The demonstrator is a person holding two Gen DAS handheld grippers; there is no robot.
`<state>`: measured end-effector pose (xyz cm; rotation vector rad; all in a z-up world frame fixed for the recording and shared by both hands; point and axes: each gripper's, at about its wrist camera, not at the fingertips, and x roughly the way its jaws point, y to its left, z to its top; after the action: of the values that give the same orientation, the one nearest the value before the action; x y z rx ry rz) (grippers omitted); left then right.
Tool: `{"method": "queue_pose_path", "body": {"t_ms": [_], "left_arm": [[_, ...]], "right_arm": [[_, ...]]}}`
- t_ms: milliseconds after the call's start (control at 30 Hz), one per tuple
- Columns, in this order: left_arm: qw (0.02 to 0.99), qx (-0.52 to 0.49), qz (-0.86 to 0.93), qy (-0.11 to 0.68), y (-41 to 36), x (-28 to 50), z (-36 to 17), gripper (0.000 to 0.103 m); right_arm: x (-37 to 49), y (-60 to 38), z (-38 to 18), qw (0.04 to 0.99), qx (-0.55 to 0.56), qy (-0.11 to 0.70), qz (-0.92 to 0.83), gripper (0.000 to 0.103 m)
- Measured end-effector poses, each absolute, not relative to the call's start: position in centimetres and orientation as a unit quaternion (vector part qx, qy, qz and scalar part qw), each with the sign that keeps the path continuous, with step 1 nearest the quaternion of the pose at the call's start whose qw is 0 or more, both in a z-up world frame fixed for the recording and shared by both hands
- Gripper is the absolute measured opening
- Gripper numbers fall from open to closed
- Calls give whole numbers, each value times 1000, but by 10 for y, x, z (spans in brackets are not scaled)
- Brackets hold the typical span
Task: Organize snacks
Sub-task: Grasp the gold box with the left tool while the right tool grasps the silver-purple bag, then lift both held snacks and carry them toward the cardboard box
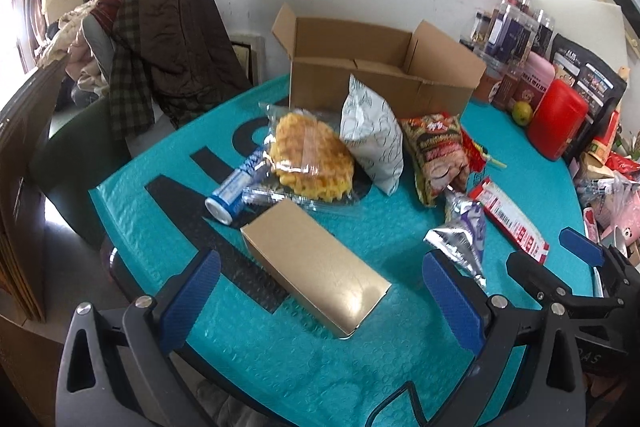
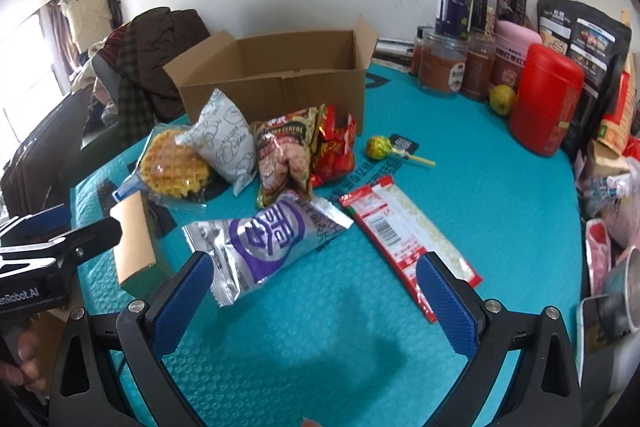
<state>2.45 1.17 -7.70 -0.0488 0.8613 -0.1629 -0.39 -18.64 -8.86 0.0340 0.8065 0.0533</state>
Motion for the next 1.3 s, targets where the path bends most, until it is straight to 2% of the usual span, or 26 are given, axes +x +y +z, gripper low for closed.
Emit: {"method": "queue_pose_path", "body": {"t_ms": [267, 533, 800, 900, 1000, 1067, 1100, 1167, 1233, 1300], "left_arm": [[891, -39, -74, 446, 11, 46, -100, 103], [882, -34, -67, 465, 13, 62, -117, 103], [900, -5, -79, 429, 20, 54, -115, 75], [901, -2, -82, 425, 25, 54, -113, 69], [902, 3, -87, 422, 28, 53, -113, 67], [903, 6, -93, 420, 28, 53, -113, 67], [902, 4, -95, 422, 29, 54, -114, 67], [901, 4, -97, 424, 28, 55, -116, 67], [901, 11, -100, 422, 27, 54, -116, 62], [901, 19, -110, 420, 23, 53, -116, 54]], "right_arm": [[1, -188, -107, 913, 41, 405, 28, 103], [13, -193, -97, 915, 62, 399, 20, 103], [42, -185, -100, 904, 85, 418, 23, 103], [50, -179, -108, 897, 87, 434, 25, 103], [55, -174, -118, 887, 91, 452, 36, 93], [58, -175, -124, 880, 93, 463, 39, 79], [59, -176, -127, 876, 92, 471, 35, 77], [58, -180, -133, 871, 92, 481, 26, 60], [54, -184, -136, 871, 91, 481, 20, 50], [48, -185, -135, 874, 79, 479, 19, 47]]}}
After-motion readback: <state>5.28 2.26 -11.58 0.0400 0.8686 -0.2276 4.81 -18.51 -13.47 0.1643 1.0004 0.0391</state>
